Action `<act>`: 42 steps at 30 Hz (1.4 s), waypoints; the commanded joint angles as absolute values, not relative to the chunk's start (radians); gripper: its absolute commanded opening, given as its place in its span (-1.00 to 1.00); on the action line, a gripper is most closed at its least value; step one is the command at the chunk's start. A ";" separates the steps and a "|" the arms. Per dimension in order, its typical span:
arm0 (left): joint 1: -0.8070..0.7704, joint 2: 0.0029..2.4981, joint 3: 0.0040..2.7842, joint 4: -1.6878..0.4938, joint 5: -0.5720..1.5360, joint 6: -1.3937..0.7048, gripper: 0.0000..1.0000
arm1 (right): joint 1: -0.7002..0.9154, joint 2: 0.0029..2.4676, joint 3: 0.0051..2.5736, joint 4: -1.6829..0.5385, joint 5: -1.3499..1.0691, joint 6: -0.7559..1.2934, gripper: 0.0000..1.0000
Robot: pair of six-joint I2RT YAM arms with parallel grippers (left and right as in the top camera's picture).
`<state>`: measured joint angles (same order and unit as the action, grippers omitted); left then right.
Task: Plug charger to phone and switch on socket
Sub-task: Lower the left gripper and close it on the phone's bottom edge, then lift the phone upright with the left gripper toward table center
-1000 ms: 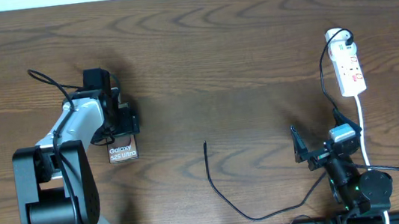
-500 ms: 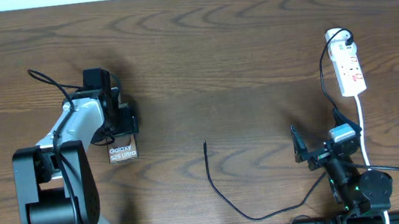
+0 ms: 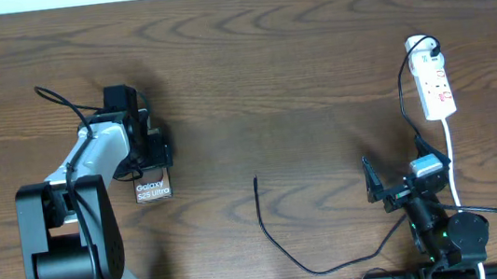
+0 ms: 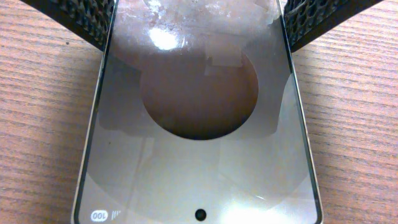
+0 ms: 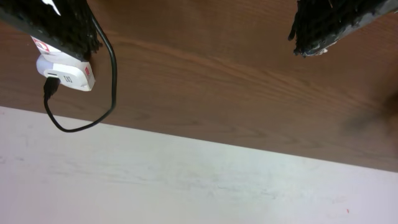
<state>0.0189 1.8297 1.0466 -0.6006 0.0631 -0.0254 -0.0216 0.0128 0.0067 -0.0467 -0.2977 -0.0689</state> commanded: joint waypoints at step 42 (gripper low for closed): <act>0.019 1.683 1.164 -0.744 0.555 -0.024 -0.85 | -0.014 0.009 0.006 -0.052 -0.294 -0.067 0.98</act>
<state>0.0189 1.7061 1.1316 -0.7383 0.3225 -0.0254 -0.0216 0.0128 0.0067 -0.0467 -0.2977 -0.0692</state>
